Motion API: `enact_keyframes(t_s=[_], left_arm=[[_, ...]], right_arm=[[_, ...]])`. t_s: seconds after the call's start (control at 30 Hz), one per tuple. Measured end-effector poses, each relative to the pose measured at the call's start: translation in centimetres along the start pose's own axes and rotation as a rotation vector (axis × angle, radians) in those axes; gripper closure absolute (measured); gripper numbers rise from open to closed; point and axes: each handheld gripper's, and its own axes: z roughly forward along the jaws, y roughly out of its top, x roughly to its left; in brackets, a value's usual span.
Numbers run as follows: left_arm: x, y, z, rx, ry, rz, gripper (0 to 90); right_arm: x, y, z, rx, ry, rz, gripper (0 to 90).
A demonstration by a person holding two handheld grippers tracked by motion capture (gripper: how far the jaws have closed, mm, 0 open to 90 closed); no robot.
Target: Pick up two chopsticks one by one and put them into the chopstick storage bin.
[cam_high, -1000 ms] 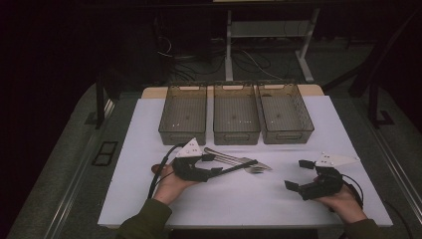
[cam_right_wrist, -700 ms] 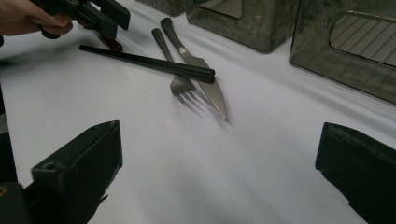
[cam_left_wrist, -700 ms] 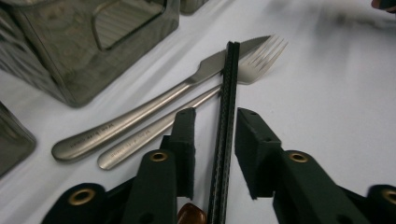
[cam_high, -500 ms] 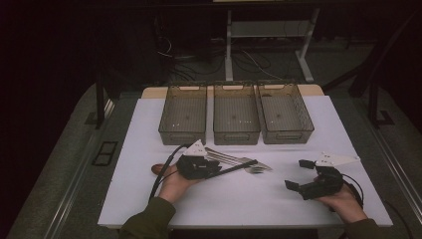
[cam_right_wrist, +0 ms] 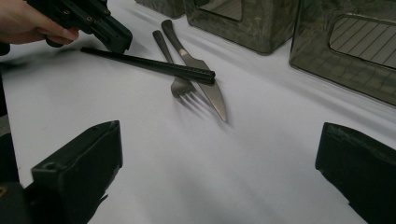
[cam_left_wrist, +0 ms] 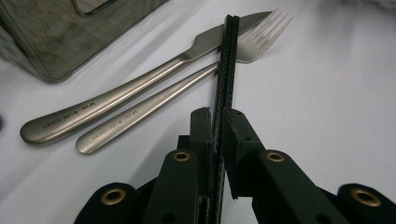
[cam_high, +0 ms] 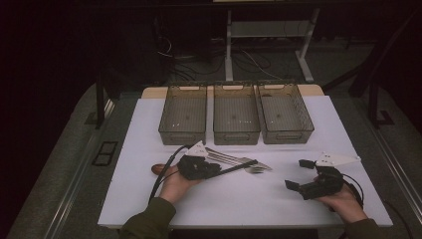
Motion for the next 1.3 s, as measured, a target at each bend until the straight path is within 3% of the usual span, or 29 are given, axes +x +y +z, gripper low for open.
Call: enact_keyframes(t_s=[1.3], left_arm=[[0.3, -0.3, 1.1, 0.035, -0.002, -0.003, 80.7]], right_arm=[[0.0, 0.0, 0.0, 0.000, 0.007, 0.001, 0.0]])
